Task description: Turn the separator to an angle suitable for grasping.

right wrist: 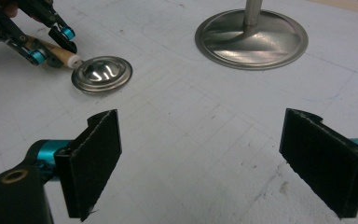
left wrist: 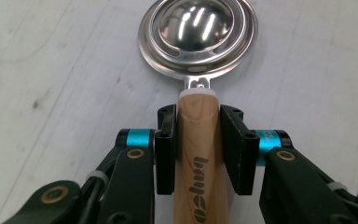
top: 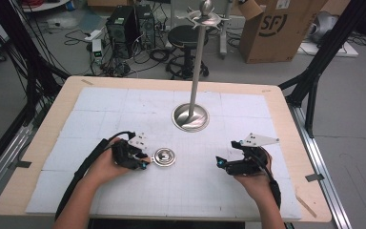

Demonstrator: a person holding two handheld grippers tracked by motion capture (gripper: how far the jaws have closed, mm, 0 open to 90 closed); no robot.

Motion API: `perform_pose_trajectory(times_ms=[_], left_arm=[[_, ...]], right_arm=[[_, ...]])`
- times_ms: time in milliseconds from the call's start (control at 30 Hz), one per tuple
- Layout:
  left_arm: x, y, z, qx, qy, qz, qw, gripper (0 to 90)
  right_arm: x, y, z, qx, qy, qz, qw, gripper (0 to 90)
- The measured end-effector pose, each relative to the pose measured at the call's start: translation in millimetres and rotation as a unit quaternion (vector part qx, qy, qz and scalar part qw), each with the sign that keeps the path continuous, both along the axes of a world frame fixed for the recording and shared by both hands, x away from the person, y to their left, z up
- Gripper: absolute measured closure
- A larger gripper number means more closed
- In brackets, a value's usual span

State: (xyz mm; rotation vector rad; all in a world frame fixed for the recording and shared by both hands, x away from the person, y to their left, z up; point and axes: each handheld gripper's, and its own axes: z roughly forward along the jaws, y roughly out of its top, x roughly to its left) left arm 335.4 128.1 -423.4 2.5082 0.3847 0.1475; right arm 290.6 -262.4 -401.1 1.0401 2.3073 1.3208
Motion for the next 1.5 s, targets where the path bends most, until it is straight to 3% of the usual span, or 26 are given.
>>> perform_pose_trajectory(times_ms=[533,933,1100,1200,1333,1433,1500], left_arm=[[4.7,-77.4,6.5,-0.008,0.006,-0.049,0.9987,68.2],[7.9,-115.9,1.2,-0.019,0.011,-0.07,0.9973,68.2],[4.8,-121.8,-4.0,-0.011,0.017,-0.069,0.9974,67.4],[6.3,-120.4,-3.1,-0.02,0.021,-0.065,0.9975,52.2],[5.3,-112.8,3.1,-0.021,0.028,-0.063,0.9974,43.6],[1.1,-95.1,14.9,-0.054,0.028,-0.048,0.997,39.6],[0.7,-90.4,18.0,-0.061,0.028,-0.046,0.9967,38.6]], right_arm=[[1.0,-0.3,-0.4,0.001,0.001,0.003,1.0,11.8],[1.6,0.9,-1.8,-0.002,0.005,0.003,1.0,11.8],[1.7,1.0,-2.1,-0.002,0.005,0.005,1.0,11.8],[1.6,1.0,-2.5,-0.003,0.006,0.004,1.0,11.8],[1.2,0.1,-2.2,-0.002,0.005,0.005,1.0,11.8],[0.6,-1.4,-2.0,0.0,0.005,0.002,1.0,11.8],[0.6,-1.5,-2.2,0.0,0.006,0.002,1.0,11.8]])
